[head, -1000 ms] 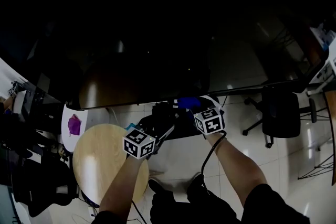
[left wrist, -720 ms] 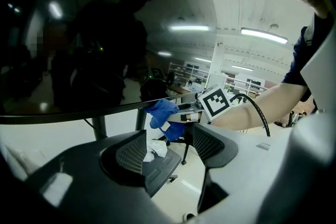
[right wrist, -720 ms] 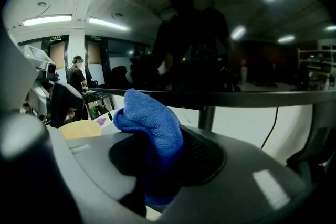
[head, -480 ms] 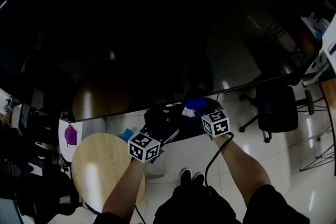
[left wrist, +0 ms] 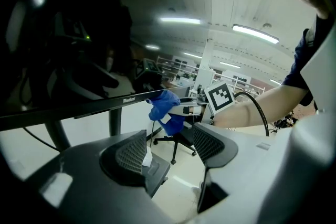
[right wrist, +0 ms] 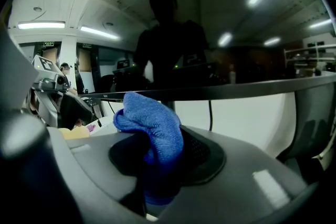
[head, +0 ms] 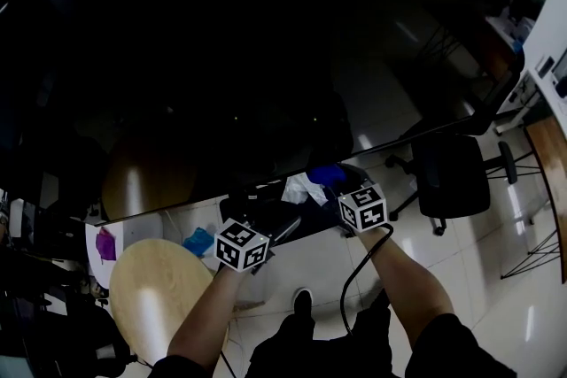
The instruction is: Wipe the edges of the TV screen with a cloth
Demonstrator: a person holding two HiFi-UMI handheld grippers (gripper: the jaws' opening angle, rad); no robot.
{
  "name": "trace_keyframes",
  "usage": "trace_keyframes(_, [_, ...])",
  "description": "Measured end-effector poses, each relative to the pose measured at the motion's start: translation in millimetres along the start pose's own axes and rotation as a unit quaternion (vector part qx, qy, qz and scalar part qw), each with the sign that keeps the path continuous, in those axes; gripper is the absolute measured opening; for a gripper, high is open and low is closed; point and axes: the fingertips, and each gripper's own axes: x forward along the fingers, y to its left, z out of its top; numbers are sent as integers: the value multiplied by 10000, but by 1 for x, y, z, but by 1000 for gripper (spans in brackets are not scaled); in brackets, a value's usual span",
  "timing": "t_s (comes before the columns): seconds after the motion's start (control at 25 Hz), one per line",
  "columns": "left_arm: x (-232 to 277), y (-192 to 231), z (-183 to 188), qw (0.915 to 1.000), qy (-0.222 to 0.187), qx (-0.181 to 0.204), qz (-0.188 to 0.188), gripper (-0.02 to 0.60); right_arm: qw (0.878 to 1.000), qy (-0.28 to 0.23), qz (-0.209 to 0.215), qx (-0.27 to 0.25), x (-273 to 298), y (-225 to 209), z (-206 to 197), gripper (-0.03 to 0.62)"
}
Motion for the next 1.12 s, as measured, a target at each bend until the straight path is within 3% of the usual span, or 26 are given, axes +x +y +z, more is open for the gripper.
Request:
trace_keyframes(0.44, [94,-58,27,9999,-29,-59,90,267,9999,-55,121,59,-45,-92,0,140])
trace_keyframes(1.12, [227,-131,81,9999,-91,27,61,265,9998,-81,-83,132,-118,-259,-2,140])
